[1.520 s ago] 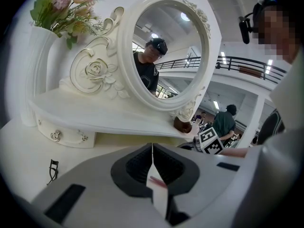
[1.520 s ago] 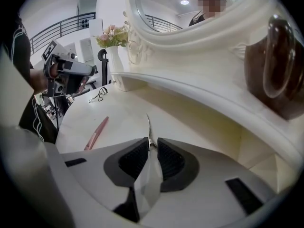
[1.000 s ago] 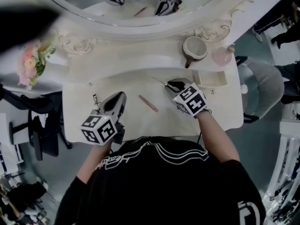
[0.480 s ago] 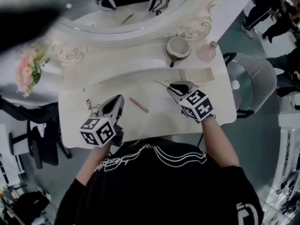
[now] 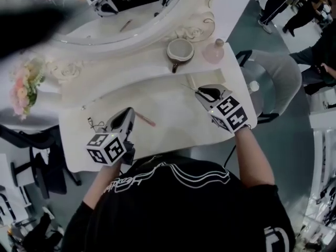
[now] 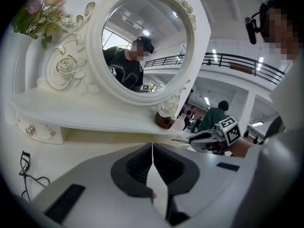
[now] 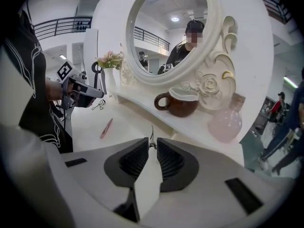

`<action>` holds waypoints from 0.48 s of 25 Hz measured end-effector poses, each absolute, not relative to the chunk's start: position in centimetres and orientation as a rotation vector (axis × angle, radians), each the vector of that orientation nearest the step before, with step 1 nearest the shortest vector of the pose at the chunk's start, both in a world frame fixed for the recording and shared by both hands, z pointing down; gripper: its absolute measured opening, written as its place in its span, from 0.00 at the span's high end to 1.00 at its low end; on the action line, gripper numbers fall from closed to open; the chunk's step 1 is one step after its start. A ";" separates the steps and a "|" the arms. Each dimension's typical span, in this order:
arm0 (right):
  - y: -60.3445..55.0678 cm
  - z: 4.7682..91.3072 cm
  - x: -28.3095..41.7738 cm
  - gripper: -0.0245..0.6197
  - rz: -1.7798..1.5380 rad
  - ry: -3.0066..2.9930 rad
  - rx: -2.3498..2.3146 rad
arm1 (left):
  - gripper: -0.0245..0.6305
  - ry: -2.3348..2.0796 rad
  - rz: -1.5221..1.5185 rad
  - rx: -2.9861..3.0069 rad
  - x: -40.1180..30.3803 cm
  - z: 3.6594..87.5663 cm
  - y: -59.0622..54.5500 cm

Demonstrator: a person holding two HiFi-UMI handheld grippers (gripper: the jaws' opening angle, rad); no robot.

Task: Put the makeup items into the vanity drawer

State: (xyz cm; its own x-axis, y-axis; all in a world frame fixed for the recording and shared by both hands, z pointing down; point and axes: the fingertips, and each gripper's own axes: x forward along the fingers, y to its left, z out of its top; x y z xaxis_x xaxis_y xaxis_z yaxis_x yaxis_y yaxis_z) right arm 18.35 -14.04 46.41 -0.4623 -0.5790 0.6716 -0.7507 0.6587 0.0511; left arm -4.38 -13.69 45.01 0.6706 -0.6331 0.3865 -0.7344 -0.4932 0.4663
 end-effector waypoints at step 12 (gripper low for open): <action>-15.2 46.8 25.5 0.85 0.304 -2.060 1.115 | 0.92 -0.996 0.262 2.302 -2.3 45.0 -13.9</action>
